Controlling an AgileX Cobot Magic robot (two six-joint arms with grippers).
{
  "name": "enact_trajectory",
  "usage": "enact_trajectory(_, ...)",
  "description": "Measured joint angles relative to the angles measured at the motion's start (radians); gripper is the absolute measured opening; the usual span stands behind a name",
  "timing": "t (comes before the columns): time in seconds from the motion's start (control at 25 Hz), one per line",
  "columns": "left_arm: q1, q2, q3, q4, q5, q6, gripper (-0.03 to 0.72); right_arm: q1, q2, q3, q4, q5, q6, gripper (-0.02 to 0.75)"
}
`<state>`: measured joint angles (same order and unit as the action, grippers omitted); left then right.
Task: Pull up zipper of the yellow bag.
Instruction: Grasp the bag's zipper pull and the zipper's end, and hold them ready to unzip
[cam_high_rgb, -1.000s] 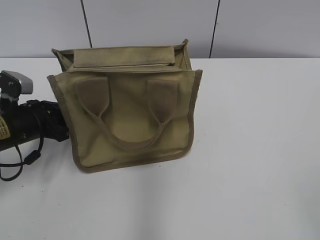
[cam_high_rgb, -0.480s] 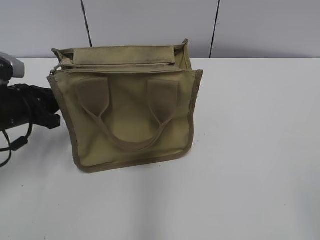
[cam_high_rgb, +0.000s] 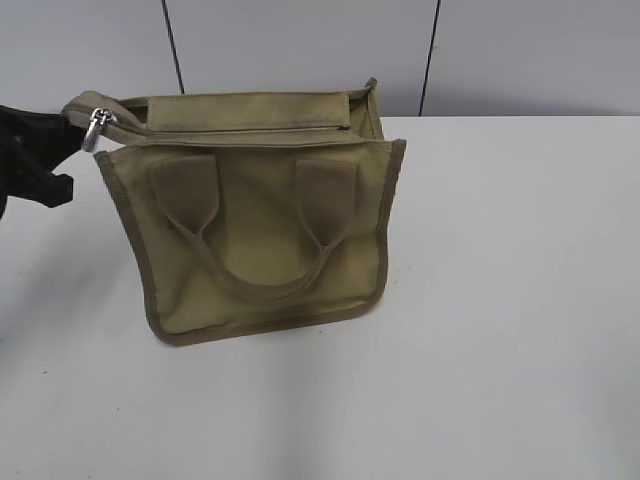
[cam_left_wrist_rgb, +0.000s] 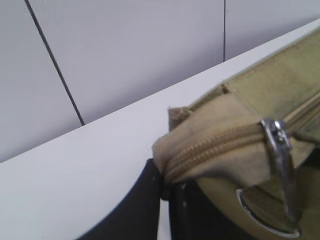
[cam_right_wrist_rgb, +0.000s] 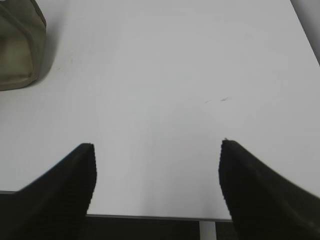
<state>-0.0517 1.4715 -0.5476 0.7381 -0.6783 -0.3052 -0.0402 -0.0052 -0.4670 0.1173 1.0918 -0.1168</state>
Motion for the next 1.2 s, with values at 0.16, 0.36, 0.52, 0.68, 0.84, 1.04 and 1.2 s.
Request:
enact_trajectory(0.16, 0.000, -0.045, 0.000, 0.000, 0.035, -0.004, 0.002, 0.020, 0.000, 0.000, 0.011, -0.004, 0.054, 0.576)
enact_trajectory(0.36, 0.000, -0.051, 0.000, 0.019, 0.049, -0.005, 0.002, 0.056, 0.093, -0.039, 0.031, -0.116, 0.093, 0.521)
enact_trajectory(0.52, 0.000, -0.051, 0.000, 0.022, 0.046, -0.012, 0.002, 0.058, 0.300, -0.086, 0.083, -0.243, 0.039, 0.512)
enact_trajectory(0.68, 0.000, -0.051, 0.000, 0.023, 0.040, -0.013, 0.001, 0.059, 0.578, -0.180, 0.179, -0.306, -0.106, 0.511)
enact_trajectory(0.84, 0.000, -0.051, -0.024, 0.024, 0.042, -0.028, 0.001, 0.087, 0.880, -0.333, 0.257, -0.326, -0.192, 0.511)
enact_trajectory(1.04, 0.000, -0.040, -0.090, 0.026, 0.058, -0.074, 0.001, 0.301, 1.168, -0.536, 0.256, -0.364, -0.137, 0.511)
enact_trajectory(1.2, 0.000, -0.029, -0.101, 0.036, 0.059, -0.089, 0.001, 0.490, 1.399, -0.705, 0.215, -0.420, 0.037, 0.511)
